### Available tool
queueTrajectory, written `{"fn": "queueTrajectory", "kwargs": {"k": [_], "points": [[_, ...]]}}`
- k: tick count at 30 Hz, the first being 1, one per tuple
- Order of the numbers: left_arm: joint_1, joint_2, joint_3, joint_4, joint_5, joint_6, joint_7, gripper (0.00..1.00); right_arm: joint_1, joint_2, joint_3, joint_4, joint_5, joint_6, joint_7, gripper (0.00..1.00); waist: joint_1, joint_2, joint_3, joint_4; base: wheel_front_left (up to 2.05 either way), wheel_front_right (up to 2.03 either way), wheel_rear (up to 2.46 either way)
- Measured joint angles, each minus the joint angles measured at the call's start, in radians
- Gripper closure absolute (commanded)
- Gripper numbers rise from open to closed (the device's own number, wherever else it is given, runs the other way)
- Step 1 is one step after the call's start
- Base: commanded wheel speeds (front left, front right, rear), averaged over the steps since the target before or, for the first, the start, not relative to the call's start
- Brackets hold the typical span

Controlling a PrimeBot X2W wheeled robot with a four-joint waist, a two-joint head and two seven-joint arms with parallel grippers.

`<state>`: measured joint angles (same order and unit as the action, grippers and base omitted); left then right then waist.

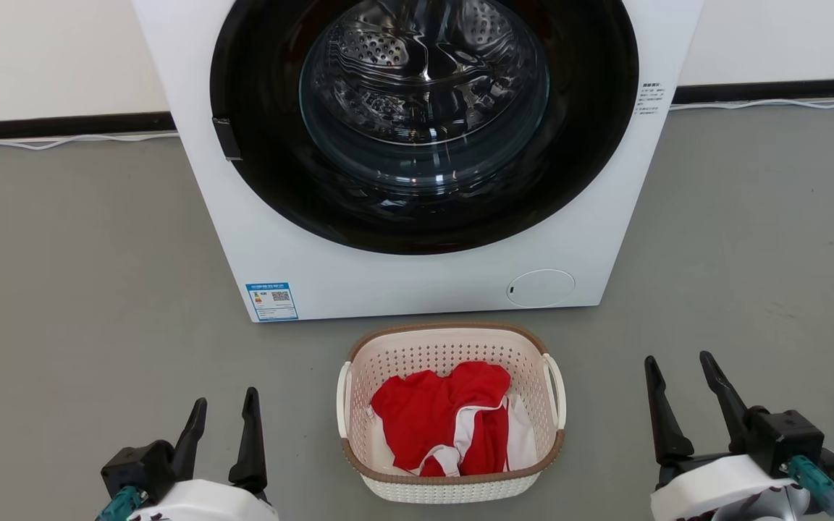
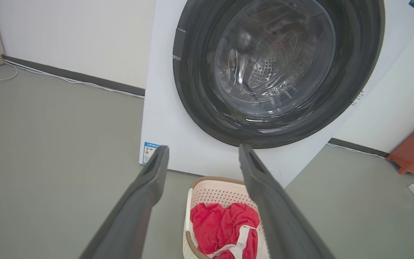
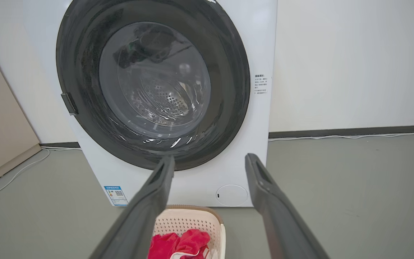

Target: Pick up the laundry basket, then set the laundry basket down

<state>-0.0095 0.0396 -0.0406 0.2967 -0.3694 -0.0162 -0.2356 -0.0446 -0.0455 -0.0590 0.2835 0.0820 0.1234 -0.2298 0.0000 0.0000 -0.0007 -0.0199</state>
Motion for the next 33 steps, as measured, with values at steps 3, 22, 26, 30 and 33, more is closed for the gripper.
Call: {"fn": "queueTrajectory", "kwargs": {"k": [3,22,26,30,33], "points": [[0.000,0.000,0.000,0.001,0.028,0.000,-0.006,0.00,0.000,0.000,-0.003,0.010,-0.021,0.000,-0.008,0.00,0.0000,0.0000,0.001,-0.001,0.00,0.00,0.00],[0.000,0.001,-0.002,0.014,0.065,0.007,-0.013,0.00,0.000,0.000,-0.011,0.037,-0.042,0.000,-0.018,0.00,0.0000,0.0000,0.004,-0.008,0.00,0.00,0.00],[0.000,0.001,-0.002,0.016,0.065,0.006,-0.013,0.00,0.000,0.000,-0.011,0.037,-0.043,0.000,-0.018,0.00,0.0000,0.0000,0.011,-0.007,0.00,0.00,0.00],[-0.002,0.001,-0.006,0.018,0.065,0.006,-0.013,0.00,-0.002,0.000,-0.004,0.037,-0.042,0.000,-0.018,0.00,0.0000,0.0000,0.031,-0.006,0.00,0.00,0.00],[-0.016,0.001,-0.014,0.022,0.065,0.006,-0.013,0.00,-0.007,0.000,0.000,0.038,-0.037,0.000,-0.018,0.00,0.0000,0.0000,0.057,-0.003,0.00,0.00,0.00]]}}
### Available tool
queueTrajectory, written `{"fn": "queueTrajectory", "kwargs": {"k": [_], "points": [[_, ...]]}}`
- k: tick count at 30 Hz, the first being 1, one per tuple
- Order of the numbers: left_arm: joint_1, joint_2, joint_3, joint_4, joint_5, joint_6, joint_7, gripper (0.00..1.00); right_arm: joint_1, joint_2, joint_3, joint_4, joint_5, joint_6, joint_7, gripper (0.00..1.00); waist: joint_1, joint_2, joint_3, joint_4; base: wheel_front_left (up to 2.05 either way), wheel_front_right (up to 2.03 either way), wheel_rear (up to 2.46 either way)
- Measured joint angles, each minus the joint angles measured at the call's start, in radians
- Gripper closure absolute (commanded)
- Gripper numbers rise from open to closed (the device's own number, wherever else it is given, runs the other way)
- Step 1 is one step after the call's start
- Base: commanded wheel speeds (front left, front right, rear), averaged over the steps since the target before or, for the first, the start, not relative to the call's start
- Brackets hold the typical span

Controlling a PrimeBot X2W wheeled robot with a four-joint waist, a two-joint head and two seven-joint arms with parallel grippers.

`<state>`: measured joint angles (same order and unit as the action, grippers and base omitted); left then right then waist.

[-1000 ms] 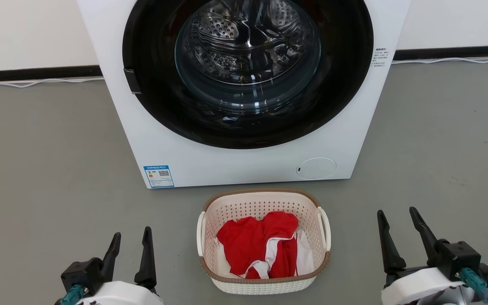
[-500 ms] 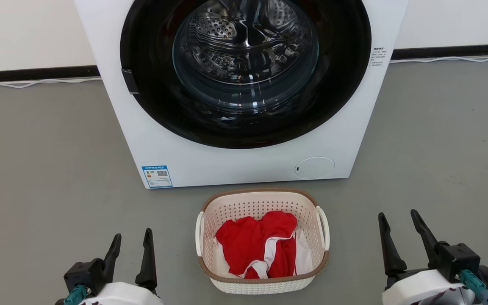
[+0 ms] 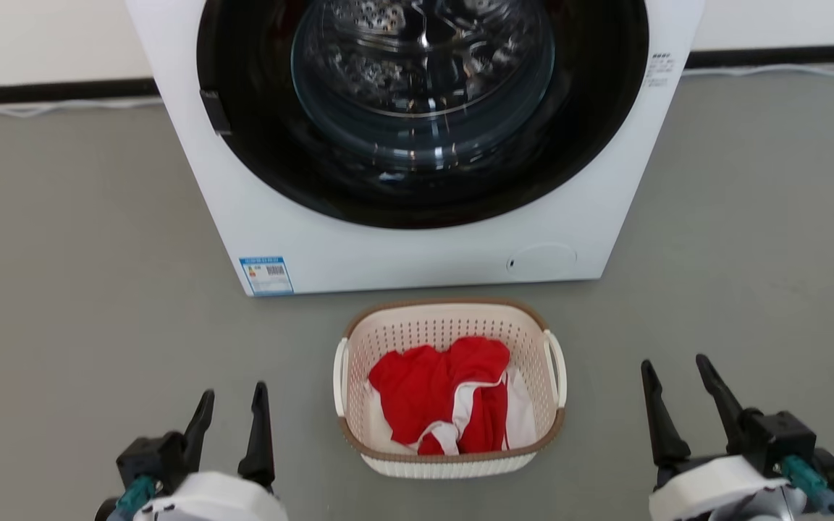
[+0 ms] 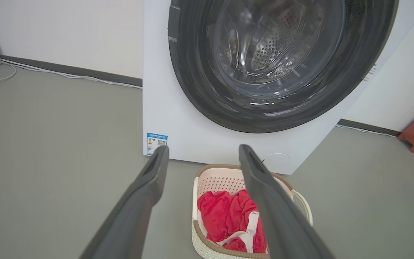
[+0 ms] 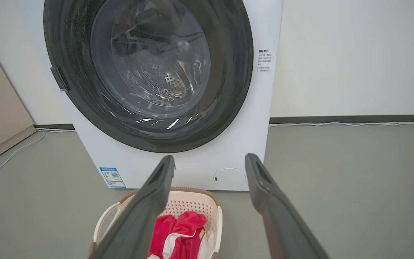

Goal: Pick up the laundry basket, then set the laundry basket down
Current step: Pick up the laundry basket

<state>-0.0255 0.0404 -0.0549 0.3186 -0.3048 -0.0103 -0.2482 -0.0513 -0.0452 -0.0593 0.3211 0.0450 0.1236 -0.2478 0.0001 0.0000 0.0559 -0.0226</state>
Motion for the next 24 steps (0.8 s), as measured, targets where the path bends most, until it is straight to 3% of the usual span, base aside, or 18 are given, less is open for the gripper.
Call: {"fn": "queueTrajectory", "kwargs": {"k": [12,24], "points": [[-0.200,-0.001,-0.057,0.072,-0.002,0.000,-0.004,0.00,-0.168,-0.001,-0.063,0.053,0.015,0.000,0.000,0.00,0.0000,0.0000,0.169,0.024,0.00,0.00,0.00],[-0.479,-0.006,-0.151,0.302,-0.049,0.002,-0.008,0.00,-0.389,-0.006,-0.077,0.178,-0.052,0.001,0.000,0.00,0.0000,0.0000,0.382,0.048,0.00,0.00,0.00]]}}
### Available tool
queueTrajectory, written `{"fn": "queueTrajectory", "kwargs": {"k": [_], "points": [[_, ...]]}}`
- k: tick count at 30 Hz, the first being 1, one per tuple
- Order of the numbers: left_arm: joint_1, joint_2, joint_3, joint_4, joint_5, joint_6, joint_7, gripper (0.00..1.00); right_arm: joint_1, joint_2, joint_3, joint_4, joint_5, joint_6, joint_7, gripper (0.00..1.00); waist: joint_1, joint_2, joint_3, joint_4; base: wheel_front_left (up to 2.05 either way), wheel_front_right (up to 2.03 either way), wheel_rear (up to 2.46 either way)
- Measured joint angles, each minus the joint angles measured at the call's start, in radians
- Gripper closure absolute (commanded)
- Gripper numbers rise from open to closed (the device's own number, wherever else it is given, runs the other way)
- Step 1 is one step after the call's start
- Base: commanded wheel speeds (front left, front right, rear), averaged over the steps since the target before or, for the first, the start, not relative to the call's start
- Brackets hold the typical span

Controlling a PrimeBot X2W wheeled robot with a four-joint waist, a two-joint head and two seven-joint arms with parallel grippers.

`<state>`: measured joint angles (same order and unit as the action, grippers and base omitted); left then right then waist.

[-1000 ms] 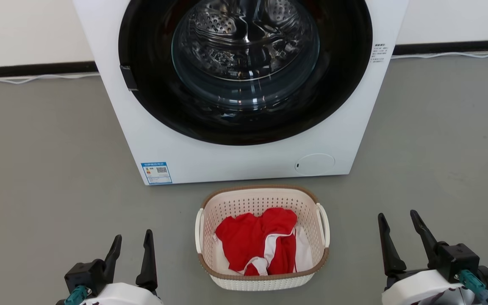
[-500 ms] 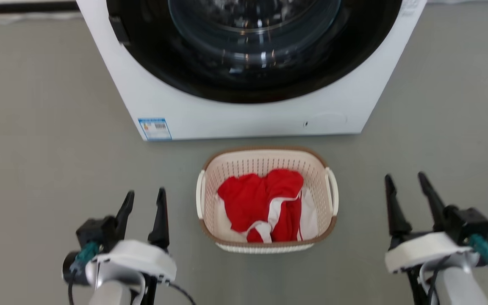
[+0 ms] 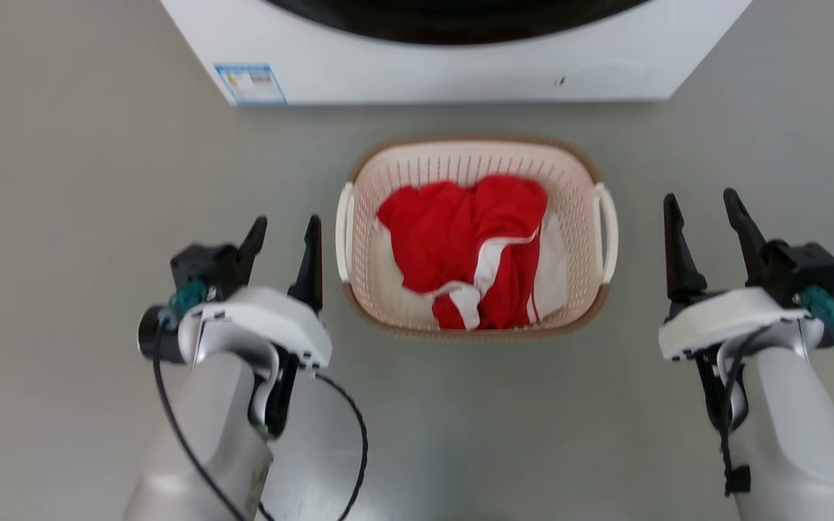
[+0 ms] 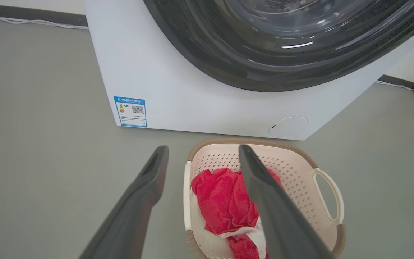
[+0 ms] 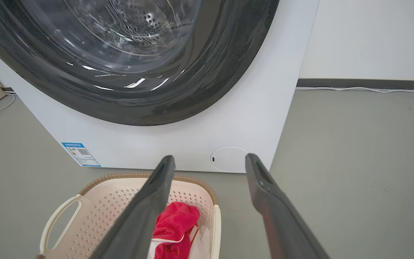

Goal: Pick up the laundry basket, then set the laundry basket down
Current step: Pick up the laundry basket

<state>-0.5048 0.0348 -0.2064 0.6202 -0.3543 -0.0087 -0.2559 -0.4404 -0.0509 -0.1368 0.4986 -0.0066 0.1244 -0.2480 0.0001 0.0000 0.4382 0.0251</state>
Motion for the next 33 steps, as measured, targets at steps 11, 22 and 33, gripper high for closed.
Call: {"fn": "queueTrajectory", "kwargs": {"k": [11,22,33], "points": [[-0.248,-0.004,-0.106,0.280,-0.076,0.008,0.000,0.00,-0.206,-0.009,-0.027,0.255,-0.087,0.000,0.000,0.00,0.0000,0.0000,0.208,0.007,0.00,0.00,0.00],[-0.396,-0.006,-0.164,0.345,-0.140,0.018,0.000,0.00,-0.325,-0.011,-0.038,0.318,-0.125,0.000,0.000,0.00,0.0000,0.0000,0.338,-0.002,0.00,0.00,0.00],[-0.461,-0.007,-0.210,0.360,-0.170,0.040,0.000,0.00,-0.380,-0.012,-0.050,0.327,-0.136,0.000,0.000,0.00,0.0000,0.0000,0.413,-0.008,0.00,0.00,0.00]]}}
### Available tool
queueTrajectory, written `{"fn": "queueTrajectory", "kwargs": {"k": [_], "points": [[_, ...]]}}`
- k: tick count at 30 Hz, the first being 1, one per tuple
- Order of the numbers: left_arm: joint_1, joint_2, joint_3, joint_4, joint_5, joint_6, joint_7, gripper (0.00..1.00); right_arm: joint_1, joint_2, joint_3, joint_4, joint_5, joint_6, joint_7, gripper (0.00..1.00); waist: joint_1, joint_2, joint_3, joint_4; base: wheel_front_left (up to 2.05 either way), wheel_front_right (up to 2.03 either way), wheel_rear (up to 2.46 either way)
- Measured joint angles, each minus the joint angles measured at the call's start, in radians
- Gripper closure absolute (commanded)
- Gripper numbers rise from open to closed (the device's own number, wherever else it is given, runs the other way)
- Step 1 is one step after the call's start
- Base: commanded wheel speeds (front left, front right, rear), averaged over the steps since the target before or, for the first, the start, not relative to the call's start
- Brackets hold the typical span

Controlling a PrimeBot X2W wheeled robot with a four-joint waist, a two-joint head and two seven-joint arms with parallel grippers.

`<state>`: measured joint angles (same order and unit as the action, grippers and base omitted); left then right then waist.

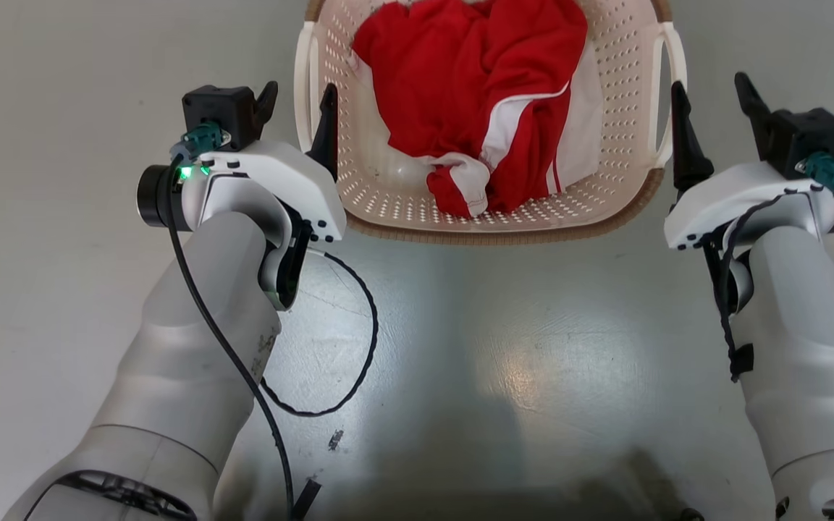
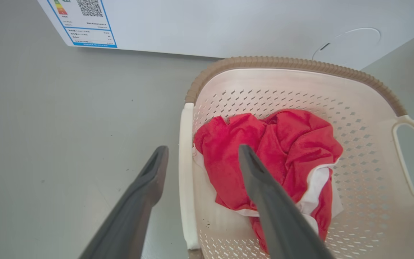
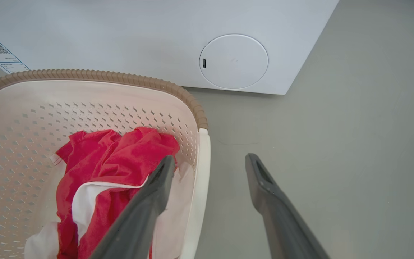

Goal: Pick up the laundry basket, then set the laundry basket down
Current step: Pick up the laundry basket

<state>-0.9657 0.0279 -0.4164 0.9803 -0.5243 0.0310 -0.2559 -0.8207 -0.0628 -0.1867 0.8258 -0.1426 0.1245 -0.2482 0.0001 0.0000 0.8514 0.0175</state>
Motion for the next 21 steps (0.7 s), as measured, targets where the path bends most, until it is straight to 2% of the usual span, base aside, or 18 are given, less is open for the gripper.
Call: {"fn": "queueTrajectory", "kwargs": {"k": [14,21], "points": [[-0.091,-0.001,-0.009,0.049,-0.002,0.010,0.000,0.00,-0.069,-0.002,-0.002,0.002,-0.019,0.000,0.000,0.00,0.0000,0.0000,0.090,-0.005,0.00,0.00,0.00],[-0.136,-0.002,-0.030,0.090,0.007,0.010,-0.001,0.00,-0.104,-0.003,-0.007,0.067,-0.028,0.000,0.000,0.00,0.0000,0.0000,0.128,-0.007,0.00,0.00,0.00]]}}
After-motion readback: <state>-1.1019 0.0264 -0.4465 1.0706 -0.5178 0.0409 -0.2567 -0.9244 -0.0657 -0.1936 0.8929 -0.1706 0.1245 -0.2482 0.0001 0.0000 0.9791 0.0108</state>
